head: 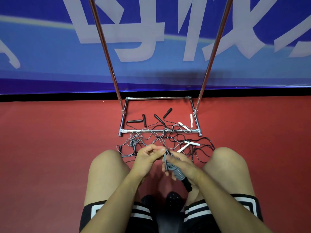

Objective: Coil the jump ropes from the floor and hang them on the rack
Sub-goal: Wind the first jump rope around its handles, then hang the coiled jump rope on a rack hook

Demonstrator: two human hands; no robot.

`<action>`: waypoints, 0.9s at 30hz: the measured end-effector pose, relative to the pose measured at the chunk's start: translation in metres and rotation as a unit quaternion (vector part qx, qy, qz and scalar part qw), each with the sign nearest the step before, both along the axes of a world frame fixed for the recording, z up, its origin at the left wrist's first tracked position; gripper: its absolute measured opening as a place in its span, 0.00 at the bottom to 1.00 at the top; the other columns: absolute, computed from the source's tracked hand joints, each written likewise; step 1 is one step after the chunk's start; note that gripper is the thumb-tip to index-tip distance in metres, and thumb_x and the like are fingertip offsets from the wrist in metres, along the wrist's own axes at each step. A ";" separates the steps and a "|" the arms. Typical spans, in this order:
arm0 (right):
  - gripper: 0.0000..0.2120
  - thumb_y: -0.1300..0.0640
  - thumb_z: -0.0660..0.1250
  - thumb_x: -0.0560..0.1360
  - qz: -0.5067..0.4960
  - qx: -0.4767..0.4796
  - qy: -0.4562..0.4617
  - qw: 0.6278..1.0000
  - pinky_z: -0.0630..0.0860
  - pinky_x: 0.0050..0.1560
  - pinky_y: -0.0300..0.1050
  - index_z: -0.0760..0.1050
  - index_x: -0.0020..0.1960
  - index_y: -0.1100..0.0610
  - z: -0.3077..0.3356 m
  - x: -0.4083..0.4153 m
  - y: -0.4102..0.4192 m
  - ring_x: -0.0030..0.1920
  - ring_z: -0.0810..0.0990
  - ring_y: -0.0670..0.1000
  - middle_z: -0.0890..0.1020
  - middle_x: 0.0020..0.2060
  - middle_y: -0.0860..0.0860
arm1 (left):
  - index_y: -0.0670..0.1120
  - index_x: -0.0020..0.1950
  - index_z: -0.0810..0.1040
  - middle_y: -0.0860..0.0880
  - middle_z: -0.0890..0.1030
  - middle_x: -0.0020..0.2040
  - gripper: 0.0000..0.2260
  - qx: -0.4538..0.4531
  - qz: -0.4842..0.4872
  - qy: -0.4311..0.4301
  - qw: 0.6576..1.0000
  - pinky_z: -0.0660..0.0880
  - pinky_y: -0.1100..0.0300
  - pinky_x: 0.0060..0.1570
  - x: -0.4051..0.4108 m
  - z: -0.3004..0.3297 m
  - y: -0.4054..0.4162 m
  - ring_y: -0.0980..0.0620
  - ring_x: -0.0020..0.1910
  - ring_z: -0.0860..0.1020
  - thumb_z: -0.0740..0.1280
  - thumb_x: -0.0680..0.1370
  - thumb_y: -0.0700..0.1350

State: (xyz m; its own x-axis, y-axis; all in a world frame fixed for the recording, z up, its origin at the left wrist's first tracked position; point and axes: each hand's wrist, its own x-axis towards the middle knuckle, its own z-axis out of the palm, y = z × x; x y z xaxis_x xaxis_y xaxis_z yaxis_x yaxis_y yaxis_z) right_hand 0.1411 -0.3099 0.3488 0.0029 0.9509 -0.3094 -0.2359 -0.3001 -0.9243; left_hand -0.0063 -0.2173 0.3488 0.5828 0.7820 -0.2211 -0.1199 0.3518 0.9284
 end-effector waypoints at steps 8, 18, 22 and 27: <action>0.10 0.54 0.71 0.80 -0.061 0.032 -0.169 0.983 0.75 0.31 0.44 0.79 0.56 0.60 -0.010 0.002 0.001 0.38 0.85 0.53 0.85 0.39 0.53 | 0.37 0.45 0.83 0.51 0.84 0.37 0.04 0.126 0.047 0.068 0.989 0.73 0.67 0.38 0.006 -0.004 -0.005 0.58 0.35 0.79 0.74 0.77 0.37; 0.10 0.49 0.69 0.79 -0.054 0.045 -0.304 0.950 0.82 0.35 0.49 0.80 0.46 0.55 -0.018 0.005 0.000 0.32 0.85 0.51 0.85 0.35 0.52 | 0.34 0.39 0.79 0.47 0.79 0.33 0.20 0.081 -0.027 0.136 0.987 0.74 0.65 0.36 0.008 0.008 0.010 0.53 0.33 0.76 0.71 0.79 0.51; 0.07 0.48 0.72 0.78 -0.042 0.041 -0.315 0.947 0.83 0.44 0.51 0.81 0.52 0.50 -0.016 0.004 0.003 0.35 0.86 0.48 0.85 0.38 0.50 | 0.39 0.39 0.81 0.48 0.77 0.32 0.12 0.104 -0.133 0.204 0.964 0.73 0.60 0.41 0.004 0.015 0.033 0.53 0.34 0.73 0.76 0.76 0.46; 0.09 0.49 0.68 0.82 -0.060 0.055 -0.217 0.973 0.77 0.61 0.39 0.78 0.60 0.37 -0.002 0.003 0.015 0.56 0.83 0.41 0.85 0.52 0.37 | 0.40 0.44 0.81 0.47 0.80 0.37 0.10 0.174 -0.145 0.268 0.936 0.71 0.55 0.41 0.009 0.025 0.046 0.50 0.37 0.73 0.73 0.79 0.46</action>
